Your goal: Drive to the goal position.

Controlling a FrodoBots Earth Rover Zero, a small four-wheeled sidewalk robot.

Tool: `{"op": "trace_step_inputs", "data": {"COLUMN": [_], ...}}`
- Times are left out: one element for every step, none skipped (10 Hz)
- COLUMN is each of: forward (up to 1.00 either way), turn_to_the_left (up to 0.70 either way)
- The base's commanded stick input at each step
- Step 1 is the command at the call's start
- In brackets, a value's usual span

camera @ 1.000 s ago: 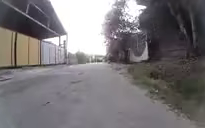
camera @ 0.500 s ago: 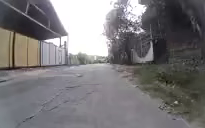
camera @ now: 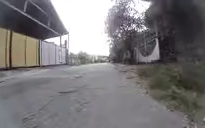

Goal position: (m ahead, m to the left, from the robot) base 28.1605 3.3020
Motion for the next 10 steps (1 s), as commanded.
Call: {"op": "trace_step_inputs", "data": {"forward": [1.00, 1.00, 1.00, 1.00, 1.00, 1.00, 1.00, 1.00, 1.00, 1.00], "turn_to_the_left": [0.01, 0.01, 0.01, 0.01, 0.01, 0.01, 0.01, 0.01, 0.01, 0.01]}}
